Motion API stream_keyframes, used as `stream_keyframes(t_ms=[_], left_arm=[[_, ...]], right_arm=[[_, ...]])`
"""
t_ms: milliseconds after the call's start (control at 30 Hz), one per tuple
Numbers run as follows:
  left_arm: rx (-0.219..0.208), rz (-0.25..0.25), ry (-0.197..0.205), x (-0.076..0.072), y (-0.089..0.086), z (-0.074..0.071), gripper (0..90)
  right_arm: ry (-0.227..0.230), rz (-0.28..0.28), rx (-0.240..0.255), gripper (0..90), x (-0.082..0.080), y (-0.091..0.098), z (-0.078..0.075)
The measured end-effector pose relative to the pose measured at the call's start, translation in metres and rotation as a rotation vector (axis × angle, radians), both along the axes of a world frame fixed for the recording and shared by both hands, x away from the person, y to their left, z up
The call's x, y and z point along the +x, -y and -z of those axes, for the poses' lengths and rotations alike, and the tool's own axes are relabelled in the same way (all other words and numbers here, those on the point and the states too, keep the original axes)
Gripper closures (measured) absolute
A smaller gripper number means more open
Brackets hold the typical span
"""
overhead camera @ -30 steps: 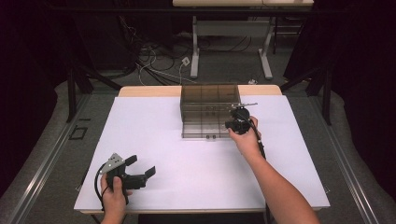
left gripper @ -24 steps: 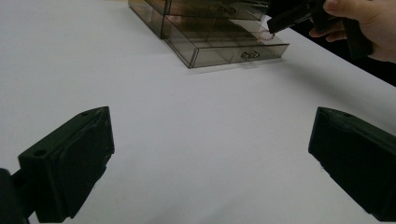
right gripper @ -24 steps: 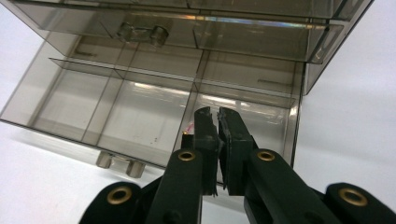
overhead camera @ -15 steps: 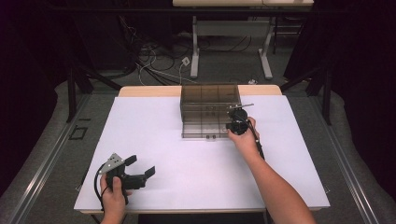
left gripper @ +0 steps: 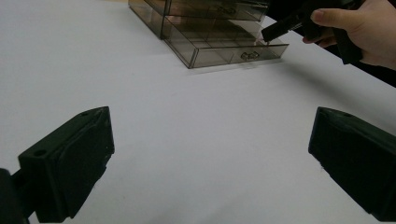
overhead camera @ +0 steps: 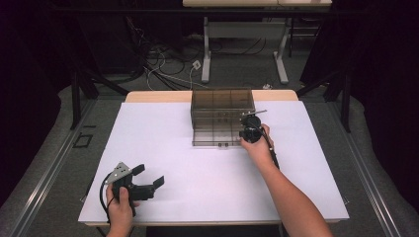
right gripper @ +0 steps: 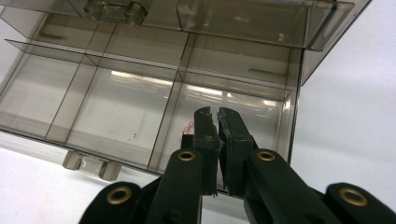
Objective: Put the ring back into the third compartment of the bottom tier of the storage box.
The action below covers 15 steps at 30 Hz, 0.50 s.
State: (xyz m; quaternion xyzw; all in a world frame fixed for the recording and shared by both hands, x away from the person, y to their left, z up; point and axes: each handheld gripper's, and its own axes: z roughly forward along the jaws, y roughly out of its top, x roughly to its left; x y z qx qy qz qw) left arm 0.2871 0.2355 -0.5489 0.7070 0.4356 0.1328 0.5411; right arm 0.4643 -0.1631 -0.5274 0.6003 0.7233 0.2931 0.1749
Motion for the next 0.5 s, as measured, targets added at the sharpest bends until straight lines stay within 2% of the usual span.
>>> stream_keyframes(t_ms=[500], left_arm=[[0.001,0.001,0.000,0.0000,-0.0001,-0.0001,0.4]], right_arm=[[-0.013,0.008,-0.009,86.8,0.0014,0.0018,0.0020]])
